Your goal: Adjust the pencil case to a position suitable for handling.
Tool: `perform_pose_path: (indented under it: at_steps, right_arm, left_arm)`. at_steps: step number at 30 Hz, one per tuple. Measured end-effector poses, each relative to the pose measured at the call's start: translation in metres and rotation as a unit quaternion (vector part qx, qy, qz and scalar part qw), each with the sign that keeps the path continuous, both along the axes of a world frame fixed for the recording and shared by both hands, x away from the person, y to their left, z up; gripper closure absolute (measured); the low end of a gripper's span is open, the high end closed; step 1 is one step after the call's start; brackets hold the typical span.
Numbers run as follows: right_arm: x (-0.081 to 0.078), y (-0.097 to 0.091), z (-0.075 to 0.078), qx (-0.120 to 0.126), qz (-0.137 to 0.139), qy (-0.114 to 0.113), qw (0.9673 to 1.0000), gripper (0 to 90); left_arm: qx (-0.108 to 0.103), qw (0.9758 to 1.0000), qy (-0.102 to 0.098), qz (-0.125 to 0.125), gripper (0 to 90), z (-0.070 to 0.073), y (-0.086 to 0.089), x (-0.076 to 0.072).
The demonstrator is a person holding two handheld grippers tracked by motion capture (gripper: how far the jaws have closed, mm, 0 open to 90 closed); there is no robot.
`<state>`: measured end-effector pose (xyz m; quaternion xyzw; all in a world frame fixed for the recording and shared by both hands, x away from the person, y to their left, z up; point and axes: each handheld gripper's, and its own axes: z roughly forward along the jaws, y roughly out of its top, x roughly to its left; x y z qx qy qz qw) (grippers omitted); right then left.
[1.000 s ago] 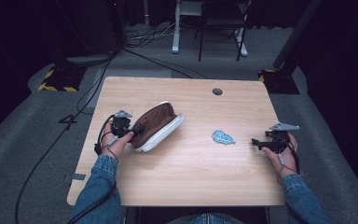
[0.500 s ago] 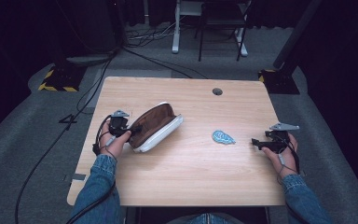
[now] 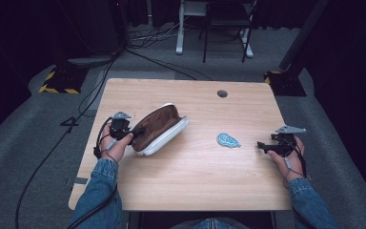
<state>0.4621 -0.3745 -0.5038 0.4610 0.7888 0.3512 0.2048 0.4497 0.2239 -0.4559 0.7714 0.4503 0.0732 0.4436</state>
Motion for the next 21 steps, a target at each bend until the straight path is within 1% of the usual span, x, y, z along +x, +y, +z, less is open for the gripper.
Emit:
perform_pose_path:
  at_steps: [3, 7, 11, 17, 21]
  right_arm:
    - [0.0, 0.0, 0.0, 0.0, 0.0, 0.0, 1.0, 18.6]
    - [0.0, 0.0, 0.0, 0.0, 0.0, 0.0, 1.0, 18.6]
    - [0.0, 0.0, 0.0, 0.0, 0.0, 0.0, 1.0, 18.6]
    - [0.0, 0.0, 0.0, 0.0, 0.0, 0.0, 1.0, 18.6]
    - [0.0, 0.0, 0.0, 0.0, 0.001, 0.0, 1.0, 18.6]
  left_arm:
    - [-0.001, 1.0, -0.005, -0.007, 84.5, 0.005, -0.002, -0.004]
    - [-0.004, 0.9998, -0.006, -0.016, 84.5, 0.012, -0.006, -0.01]
    - [-0.002, 0.9995, -0.009, -0.03, 84.5, 0.019, -0.013, -0.016]
    - [0.0, 0.9984, -0.018, -0.054, 84.5, 0.028, -0.024, -0.025]
    - [-0.002, 0.9974, -0.018, -0.07, 84.5, 0.032, -0.031, -0.03]
